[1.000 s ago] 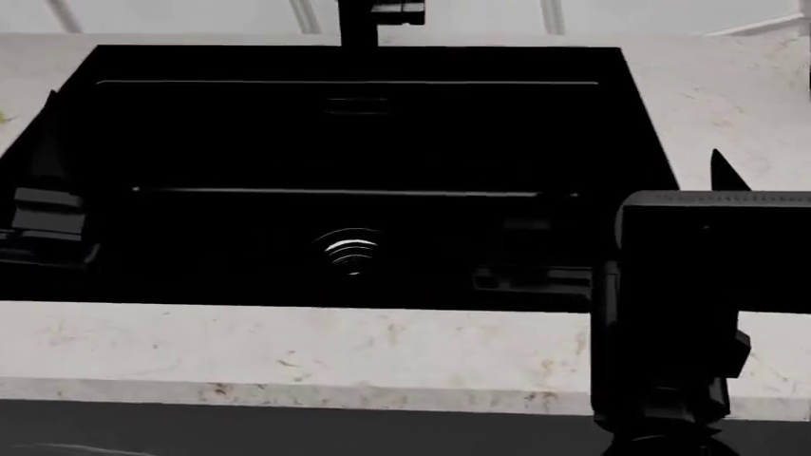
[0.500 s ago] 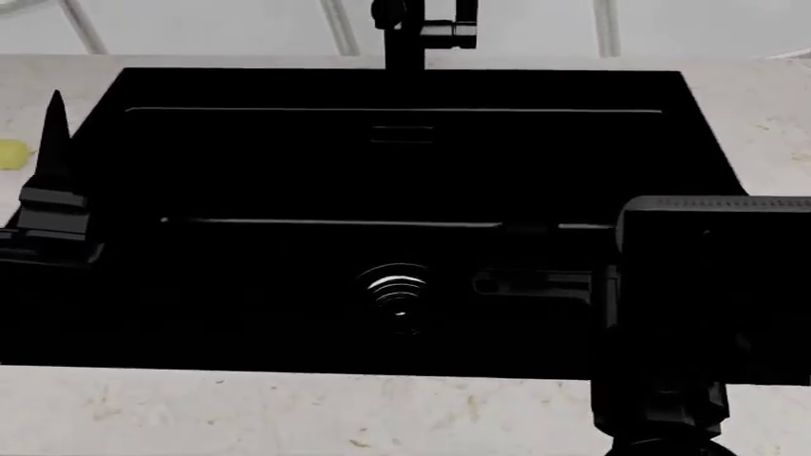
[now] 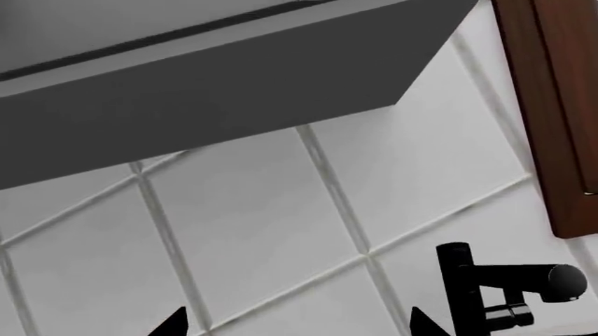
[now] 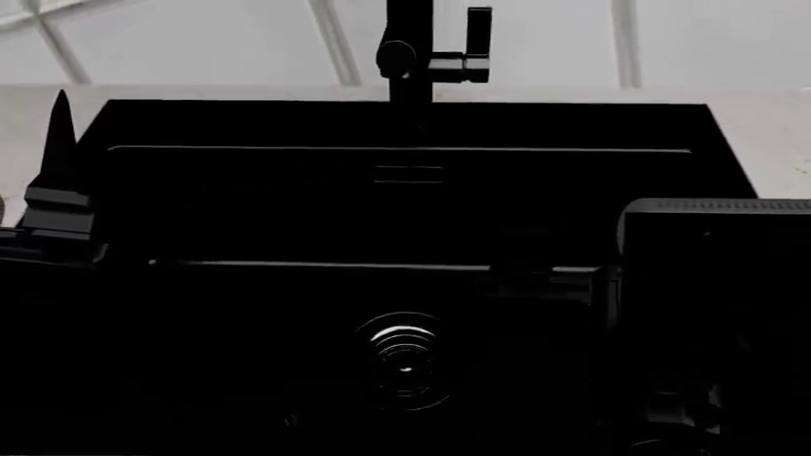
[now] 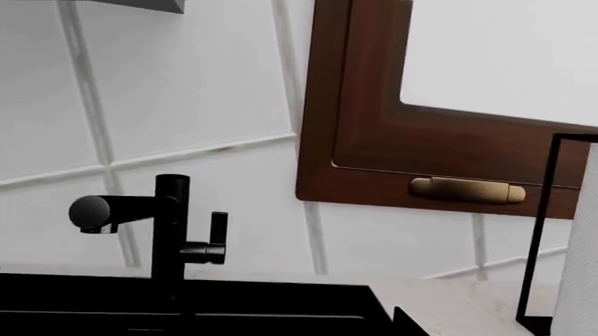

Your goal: Turn the sink spout to the right.

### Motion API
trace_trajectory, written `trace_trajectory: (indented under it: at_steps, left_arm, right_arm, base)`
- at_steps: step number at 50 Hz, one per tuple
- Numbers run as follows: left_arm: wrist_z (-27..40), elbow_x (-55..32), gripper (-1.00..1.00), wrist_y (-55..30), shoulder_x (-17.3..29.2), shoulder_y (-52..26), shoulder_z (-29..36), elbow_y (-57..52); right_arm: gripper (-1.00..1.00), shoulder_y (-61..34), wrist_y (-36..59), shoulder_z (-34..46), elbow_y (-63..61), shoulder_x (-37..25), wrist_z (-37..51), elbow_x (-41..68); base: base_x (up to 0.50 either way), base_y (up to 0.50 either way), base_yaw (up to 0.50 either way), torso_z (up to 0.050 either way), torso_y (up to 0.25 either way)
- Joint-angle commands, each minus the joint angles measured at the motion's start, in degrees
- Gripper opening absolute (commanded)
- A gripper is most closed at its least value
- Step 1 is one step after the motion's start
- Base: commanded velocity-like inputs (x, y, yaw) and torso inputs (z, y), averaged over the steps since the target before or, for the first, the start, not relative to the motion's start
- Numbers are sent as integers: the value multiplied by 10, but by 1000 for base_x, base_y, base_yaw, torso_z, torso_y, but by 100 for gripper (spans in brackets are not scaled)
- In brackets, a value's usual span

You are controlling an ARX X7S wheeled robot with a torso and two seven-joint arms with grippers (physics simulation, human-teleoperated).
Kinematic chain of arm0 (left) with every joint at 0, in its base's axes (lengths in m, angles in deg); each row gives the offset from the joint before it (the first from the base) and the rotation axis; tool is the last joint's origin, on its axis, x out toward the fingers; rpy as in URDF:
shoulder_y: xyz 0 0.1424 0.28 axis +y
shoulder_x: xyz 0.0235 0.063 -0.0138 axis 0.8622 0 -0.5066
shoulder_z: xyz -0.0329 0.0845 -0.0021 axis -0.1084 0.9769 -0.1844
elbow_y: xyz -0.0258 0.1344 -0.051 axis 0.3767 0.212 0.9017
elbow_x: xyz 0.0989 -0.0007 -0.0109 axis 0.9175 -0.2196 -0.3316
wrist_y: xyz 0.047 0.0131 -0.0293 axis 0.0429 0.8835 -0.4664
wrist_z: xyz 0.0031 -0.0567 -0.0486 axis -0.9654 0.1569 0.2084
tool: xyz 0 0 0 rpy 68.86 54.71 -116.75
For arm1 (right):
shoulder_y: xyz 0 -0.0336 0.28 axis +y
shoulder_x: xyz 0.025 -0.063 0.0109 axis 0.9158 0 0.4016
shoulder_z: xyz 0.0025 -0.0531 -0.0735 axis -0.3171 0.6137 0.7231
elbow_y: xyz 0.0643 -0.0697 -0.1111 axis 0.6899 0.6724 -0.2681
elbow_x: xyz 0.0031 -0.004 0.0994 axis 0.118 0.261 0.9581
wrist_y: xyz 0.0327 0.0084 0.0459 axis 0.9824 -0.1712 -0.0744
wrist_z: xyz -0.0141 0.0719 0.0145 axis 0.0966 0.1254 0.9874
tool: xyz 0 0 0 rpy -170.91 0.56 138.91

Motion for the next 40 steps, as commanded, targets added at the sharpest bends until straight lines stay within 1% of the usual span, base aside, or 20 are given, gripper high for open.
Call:
trace_trajectory:
  at_steps: [1, 10, 16, 18, 28, 35, 36, 37, 40]
  left_arm:
    - [2, -2, 100, 4, 1, 0, 2, 5]
    - [5, -4, 100, 7, 1, 2, 3, 6]
    - [6, -9, 100, 6, -1, 4, -2, 9]
    - [7, -10, 100, 1, -2, 1, -2, 8]
    - [13, -10, 100, -7, -4, -4, 3, 8]
    - [15, -18, 100, -37, -10, -13, -2, 14]
    - [15, -15, 100, -31, -7, -11, 2, 15]
    - [11, -25, 100, -16, -14, -6, -12, 13]
    - [9, -23, 100, 0, -9, 3, -5, 17]
  right_arm:
    - [100, 1, 0, -2, 2, -1, 4, 2]
    - [100, 8, -9, 1, 6, -3, 5, 3]
    - [100, -2, 10, -5, -8, -4, 8, 8]
    - [100, 1, 12, 5, -2, -5, 15, 0]
    - [100, 3, 14, -1, 1, -3, 15, 8]
    - [100, 0, 17, -4, 2, 2, 16, 14]
    - [100, -1, 19, -6, 1, 4, 16, 16]
    - [100, -2, 20, -5, 0, 4, 17, 16]
    - [100, -11, 26, -2, 3, 5, 19, 17]
  base:
    - [219, 31, 0, 0, 0]
    - [218, 24, 0, 0, 1]
    - [219, 16, 0, 0, 0]
    - [127, 16, 0, 0, 0]
    - [0, 0, 0, 0, 0]
    - [0, 0, 0, 0, 0]
    - [0, 0, 0, 0, 0]
    - [0, 0, 0, 0, 0]
    - [0, 0, 0, 0, 0]
